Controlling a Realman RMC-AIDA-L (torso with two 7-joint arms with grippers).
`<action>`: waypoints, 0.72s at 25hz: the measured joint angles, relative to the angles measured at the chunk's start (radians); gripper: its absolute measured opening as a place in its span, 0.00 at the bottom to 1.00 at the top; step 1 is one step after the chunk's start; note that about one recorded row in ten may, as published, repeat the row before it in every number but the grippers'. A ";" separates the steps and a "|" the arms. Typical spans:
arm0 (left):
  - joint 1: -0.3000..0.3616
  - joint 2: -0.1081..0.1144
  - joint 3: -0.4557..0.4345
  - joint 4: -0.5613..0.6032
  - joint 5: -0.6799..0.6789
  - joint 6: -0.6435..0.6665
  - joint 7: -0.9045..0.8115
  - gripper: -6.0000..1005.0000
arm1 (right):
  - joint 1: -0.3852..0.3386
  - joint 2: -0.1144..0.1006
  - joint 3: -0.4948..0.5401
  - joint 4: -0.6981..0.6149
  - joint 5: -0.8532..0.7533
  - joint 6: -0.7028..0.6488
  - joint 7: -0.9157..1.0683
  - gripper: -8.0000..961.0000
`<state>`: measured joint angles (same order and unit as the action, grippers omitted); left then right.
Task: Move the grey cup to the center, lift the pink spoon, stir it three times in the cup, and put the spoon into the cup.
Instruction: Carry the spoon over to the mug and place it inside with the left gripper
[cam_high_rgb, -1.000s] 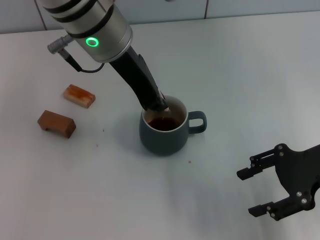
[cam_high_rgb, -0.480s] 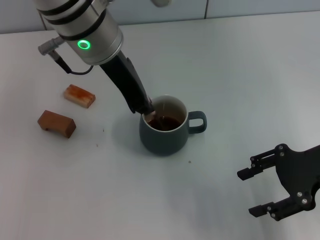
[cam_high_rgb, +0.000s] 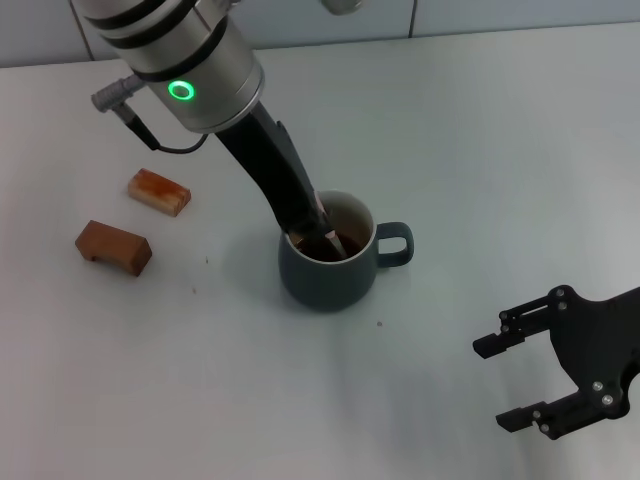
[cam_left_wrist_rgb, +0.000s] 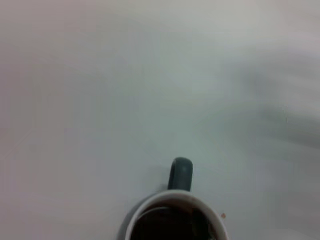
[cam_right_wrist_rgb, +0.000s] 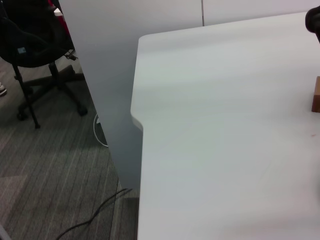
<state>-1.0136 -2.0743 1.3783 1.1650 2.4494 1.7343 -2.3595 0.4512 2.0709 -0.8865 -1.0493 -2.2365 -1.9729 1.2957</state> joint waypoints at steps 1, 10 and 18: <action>-0.001 0.000 0.000 -0.001 -0.001 -0.007 0.003 0.15 | 0.000 0.000 0.000 0.000 0.000 0.000 0.000 0.72; 0.002 0.002 0.001 -0.004 0.035 -0.064 0.008 0.16 | 0.003 0.000 -0.002 -0.001 0.000 0.000 0.008 0.72; 0.006 0.003 0.001 -0.025 0.089 -0.048 -0.002 0.17 | 0.000 0.000 -0.003 -0.011 0.000 -0.001 0.010 0.72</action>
<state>-1.0071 -2.0710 1.3791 1.1400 2.5387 1.6860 -2.3612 0.4511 2.0708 -0.8900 -1.0598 -2.2365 -1.9735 1.3057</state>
